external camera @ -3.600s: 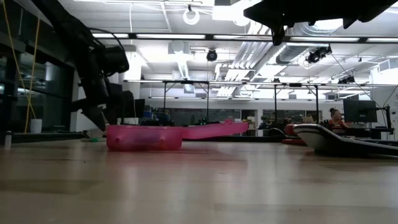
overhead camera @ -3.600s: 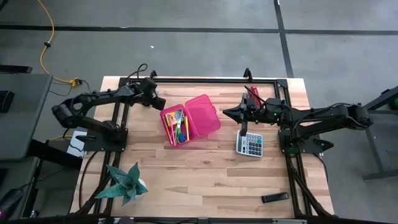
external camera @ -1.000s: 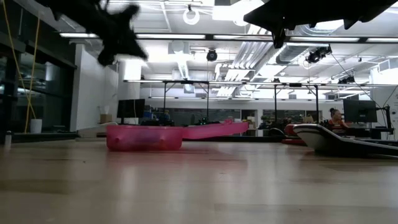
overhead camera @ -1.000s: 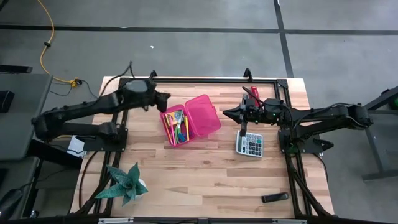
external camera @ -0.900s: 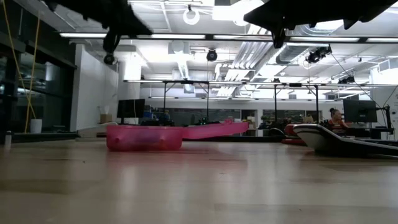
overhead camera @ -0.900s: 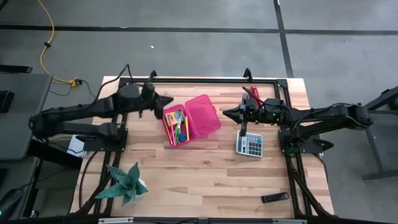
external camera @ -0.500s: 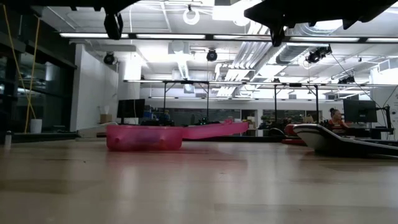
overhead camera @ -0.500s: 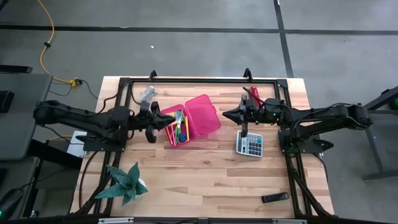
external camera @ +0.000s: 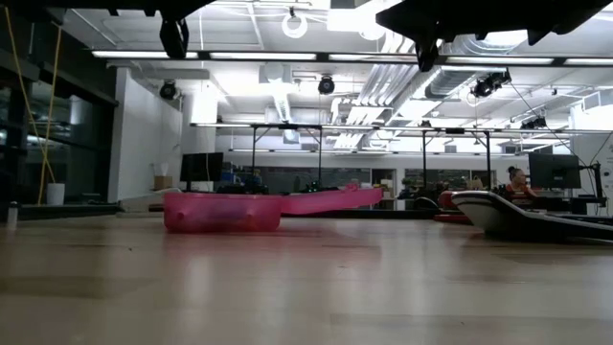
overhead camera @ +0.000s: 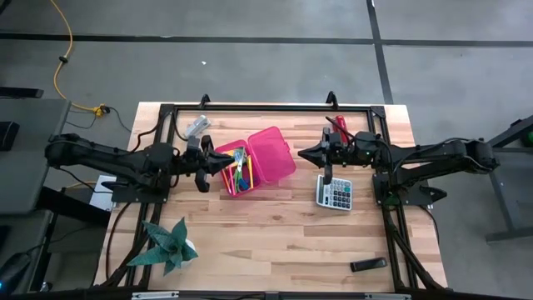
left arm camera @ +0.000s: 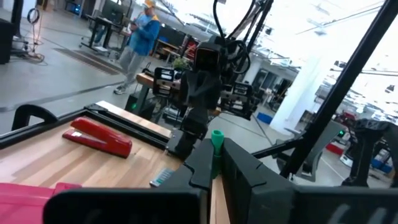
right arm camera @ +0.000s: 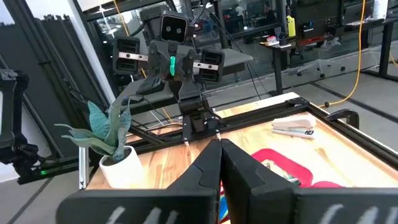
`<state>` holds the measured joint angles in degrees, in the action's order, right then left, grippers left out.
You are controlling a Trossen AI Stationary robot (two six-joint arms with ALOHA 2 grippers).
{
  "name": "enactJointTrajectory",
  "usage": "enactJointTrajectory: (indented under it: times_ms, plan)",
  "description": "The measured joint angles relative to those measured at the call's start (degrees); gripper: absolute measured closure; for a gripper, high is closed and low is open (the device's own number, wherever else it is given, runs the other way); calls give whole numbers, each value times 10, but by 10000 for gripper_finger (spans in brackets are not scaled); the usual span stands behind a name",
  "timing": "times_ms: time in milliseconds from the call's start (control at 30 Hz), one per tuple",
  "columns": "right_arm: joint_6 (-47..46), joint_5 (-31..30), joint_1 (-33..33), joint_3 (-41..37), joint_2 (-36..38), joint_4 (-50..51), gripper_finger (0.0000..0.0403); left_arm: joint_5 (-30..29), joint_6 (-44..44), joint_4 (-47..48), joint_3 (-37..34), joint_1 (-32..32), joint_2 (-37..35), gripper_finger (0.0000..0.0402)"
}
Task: Pack school essentials
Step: Put the green eraser into the pink pencil box
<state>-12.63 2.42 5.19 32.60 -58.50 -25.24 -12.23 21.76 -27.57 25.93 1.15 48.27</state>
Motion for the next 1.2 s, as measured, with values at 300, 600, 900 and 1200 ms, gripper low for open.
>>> enactJointTrajectory:
  times_ms: [300, 600, 900, 1200]
  plan:
    - [3, 0, 0, 0, 0, -19, 403, -24, 23, 13, 0, 0, 17, 392]
    - [-4, 0, 0, 0, 0, -19, 403, -31, 167, 113, 0, 29, 178, 392]
    - [-4, -4, 0, 0, 0, -19, 403, 7, 202, 132, 12, 62, 333, 392]
    - [-5, -4, 0, 0, 0, -16, 403, 31, 167, 134, 60, 89, 411, 379]
